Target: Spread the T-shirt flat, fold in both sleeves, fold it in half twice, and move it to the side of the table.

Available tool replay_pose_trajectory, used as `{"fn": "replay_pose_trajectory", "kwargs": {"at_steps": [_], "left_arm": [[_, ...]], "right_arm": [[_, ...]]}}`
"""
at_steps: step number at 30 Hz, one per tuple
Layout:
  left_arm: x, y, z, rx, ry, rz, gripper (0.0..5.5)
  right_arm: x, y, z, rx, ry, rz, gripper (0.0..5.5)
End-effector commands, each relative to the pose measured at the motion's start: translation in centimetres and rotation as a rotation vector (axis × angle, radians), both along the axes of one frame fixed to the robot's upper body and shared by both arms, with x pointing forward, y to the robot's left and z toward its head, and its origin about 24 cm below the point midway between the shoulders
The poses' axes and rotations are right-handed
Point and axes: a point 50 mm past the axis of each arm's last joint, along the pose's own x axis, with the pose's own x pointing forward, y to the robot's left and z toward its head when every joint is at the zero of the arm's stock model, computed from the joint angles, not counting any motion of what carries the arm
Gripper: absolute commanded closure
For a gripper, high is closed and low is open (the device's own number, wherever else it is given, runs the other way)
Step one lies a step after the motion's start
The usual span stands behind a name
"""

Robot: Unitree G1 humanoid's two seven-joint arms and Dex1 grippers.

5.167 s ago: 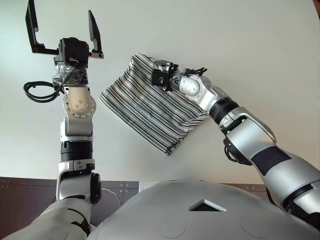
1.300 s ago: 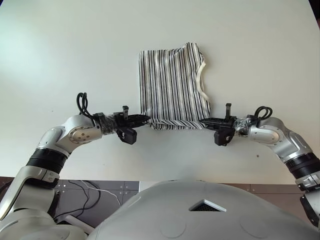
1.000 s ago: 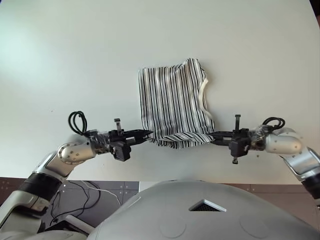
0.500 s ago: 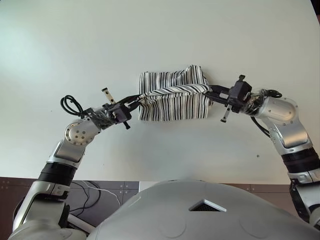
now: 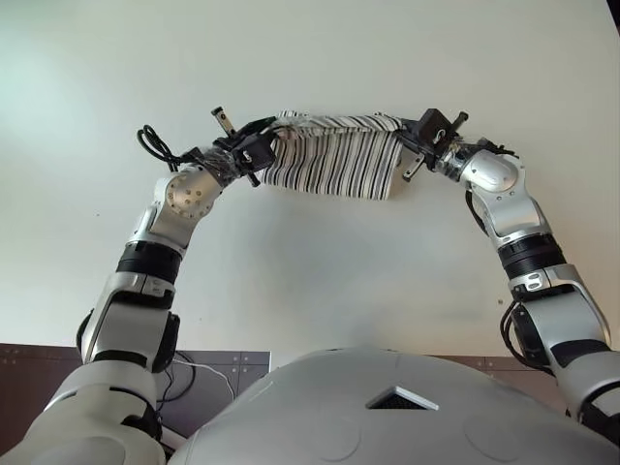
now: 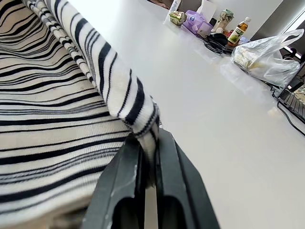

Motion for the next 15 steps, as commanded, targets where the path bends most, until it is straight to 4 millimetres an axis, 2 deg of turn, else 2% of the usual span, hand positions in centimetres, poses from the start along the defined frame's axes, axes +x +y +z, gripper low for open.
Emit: {"fn": "replay_pose_trajectory", "kwargs": {"at_steps": [1, 6, 10, 13, 15], "left_arm": [[0.4, -0.5, -0.8, 0.026, 0.027, -0.026, 4.38], [2.0, -0.9, -0.5, -0.001, -0.016, 0.037, 3.65], [2.3, 0.4, -0.2, -0.048, -0.056, 0.145, 3.06], [1.7, 1.3, -0.8, -0.091, -0.050, 0.210, 2.61], [1.0, 1.8, -1.5, -0.103, -0.033, 0.239, 2.37]], "right_arm": [[0.5, 0.2, 0.2, -0.015, -0.024, -0.008, 4.53], [1.3, 0.6, 0.5, -0.005, -0.042, -0.032, 3.63], [2.9, -0.5, 1.0, 0.086, -0.009, -0.220, 2.96], [3.7, -1.4, 1.3, 0.252, 0.069, -0.342, 2.87], [4.2, -1.9, 1.6, 0.298, 0.076, -0.398, 2.87]]}}
